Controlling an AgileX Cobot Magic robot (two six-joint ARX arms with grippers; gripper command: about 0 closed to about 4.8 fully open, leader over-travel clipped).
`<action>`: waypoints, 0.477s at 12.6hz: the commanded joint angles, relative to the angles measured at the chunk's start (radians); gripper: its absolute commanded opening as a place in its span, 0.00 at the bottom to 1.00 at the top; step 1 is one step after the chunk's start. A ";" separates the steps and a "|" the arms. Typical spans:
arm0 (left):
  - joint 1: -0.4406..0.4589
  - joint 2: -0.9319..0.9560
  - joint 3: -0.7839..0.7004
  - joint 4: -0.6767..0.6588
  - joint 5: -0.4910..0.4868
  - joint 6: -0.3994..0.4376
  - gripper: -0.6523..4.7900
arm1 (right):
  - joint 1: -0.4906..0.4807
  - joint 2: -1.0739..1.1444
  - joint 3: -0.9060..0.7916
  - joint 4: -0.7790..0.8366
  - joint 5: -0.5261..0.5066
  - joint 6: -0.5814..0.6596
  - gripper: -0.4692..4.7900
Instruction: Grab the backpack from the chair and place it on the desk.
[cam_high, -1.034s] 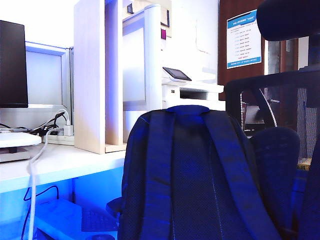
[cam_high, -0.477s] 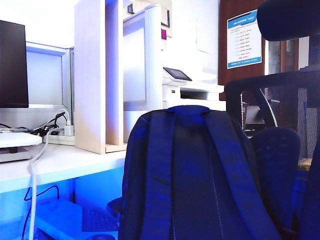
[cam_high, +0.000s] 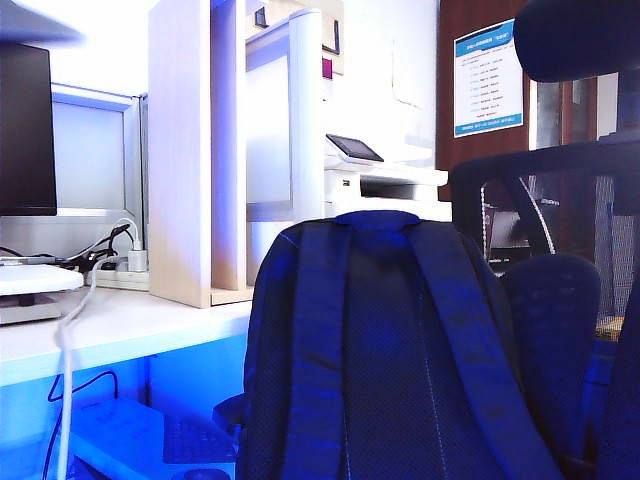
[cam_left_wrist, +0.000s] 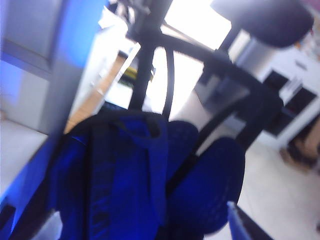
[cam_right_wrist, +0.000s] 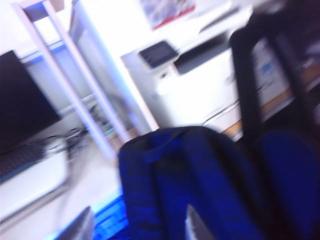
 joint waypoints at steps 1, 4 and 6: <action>-0.038 0.120 0.009 0.083 0.012 0.073 0.98 | 0.000 0.095 0.026 0.010 -0.055 0.087 0.67; -0.061 0.275 0.013 0.186 0.014 0.071 0.98 | 0.000 0.212 0.037 0.013 -0.087 0.105 0.81; -0.071 0.392 0.064 0.207 0.021 0.073 0.98 | 0.000 0.280 0.038 0.050 -0.095 0.104 0.81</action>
